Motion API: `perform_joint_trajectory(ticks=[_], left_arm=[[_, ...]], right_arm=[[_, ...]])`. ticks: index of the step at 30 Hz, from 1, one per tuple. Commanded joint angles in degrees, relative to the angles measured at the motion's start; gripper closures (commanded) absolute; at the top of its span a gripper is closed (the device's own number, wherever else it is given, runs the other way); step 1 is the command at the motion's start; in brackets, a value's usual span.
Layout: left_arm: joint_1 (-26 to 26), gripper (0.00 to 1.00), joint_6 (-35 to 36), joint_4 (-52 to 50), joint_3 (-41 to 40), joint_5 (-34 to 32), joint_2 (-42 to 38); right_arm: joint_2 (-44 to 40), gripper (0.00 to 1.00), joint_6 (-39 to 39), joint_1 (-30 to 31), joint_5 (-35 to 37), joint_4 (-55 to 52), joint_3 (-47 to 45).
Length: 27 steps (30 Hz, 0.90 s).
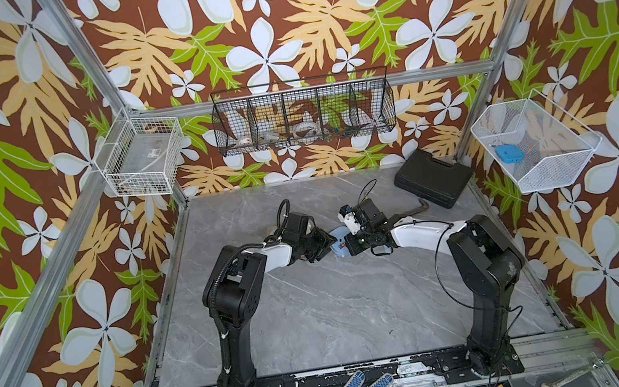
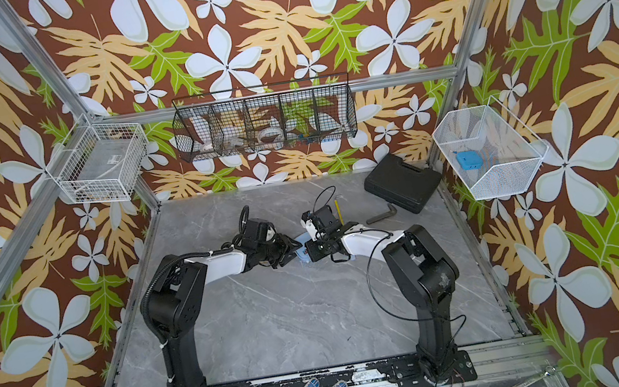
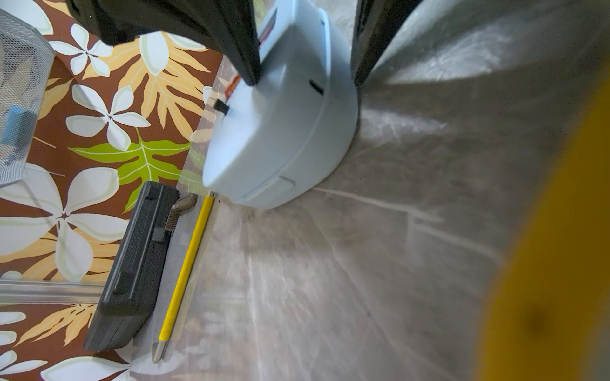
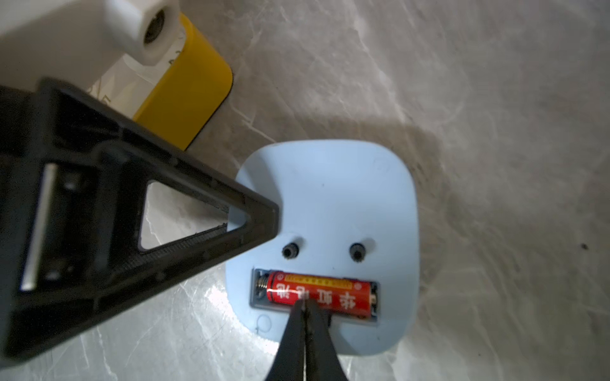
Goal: Insert the battery into the alarm
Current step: Install the battery in the alarm.
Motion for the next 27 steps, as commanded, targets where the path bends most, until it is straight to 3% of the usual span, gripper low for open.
perform_joint_trajectory(ticks=[1,11,15,21,27], left_arm=[[-0.07,0.54,-0.10,-0.36,-0.09,0.52,0.17],[-0.06,0.54,-0.16,0.39,-0.89,0.47,-0.40],[-0.06,0.54,-0.30,0.69,-1.13,0.49,-0.53],[-0.06,0.55,-0.21,1.14,-1.29,0.43,-0.86],[-0.06,0.55,-0.29,1.23,-1.39,0.58,-0.82]], right_arm=[[-0.09,0.92,-0.42,0.11,1.22,-2.57,0.22],[2.35,0.90,5.05,-0.18,4.38,-5.86,3.70],[4.83,0.90,7.06,-0.40,2.61,-8.18,5.79],[1.23,0.90,5.89,-0.39,0.47,-3.81,2.47],[-0.07,0.89,1.79,-0.49,1.73,-7.54,6.27]])
